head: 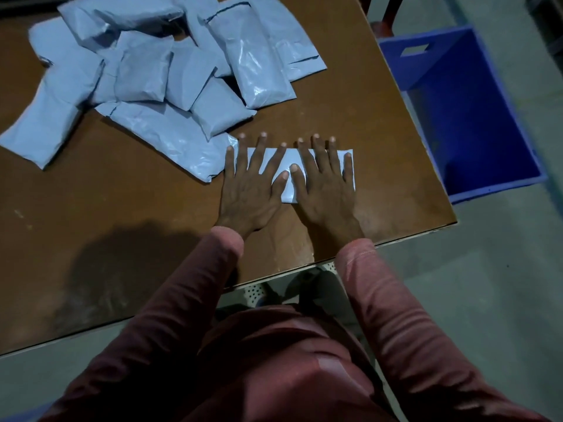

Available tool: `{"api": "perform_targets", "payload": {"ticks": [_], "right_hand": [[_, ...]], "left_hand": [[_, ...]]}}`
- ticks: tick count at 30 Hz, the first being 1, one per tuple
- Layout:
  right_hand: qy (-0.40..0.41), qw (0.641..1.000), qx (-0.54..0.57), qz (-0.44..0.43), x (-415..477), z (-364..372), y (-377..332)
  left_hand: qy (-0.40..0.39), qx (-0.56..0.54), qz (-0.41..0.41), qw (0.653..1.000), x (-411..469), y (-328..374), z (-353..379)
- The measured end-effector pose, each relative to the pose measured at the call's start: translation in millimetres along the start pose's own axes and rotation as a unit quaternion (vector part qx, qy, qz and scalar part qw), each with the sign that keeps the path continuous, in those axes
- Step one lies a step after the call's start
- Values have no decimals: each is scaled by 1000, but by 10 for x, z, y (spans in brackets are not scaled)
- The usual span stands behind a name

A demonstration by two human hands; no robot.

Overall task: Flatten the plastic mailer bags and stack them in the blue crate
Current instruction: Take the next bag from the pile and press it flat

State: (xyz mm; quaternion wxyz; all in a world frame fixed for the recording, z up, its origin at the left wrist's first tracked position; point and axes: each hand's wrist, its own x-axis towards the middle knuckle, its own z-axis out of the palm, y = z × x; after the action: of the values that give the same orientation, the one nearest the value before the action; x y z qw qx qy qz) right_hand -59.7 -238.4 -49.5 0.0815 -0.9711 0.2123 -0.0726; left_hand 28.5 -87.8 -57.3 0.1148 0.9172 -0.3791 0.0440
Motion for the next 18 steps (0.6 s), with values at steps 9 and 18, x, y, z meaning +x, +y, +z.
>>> {"api": "perform_targets", "payload": {"ticks": [9,18], "right_hand": [[12,999,-30,-3,4,39,-2],[-6,1000,-20,12,49,58,-18]], "left_hand": [[21,11,-5,1000,-3,40,30],[7,7,-14,1000,37,51,17]]}}
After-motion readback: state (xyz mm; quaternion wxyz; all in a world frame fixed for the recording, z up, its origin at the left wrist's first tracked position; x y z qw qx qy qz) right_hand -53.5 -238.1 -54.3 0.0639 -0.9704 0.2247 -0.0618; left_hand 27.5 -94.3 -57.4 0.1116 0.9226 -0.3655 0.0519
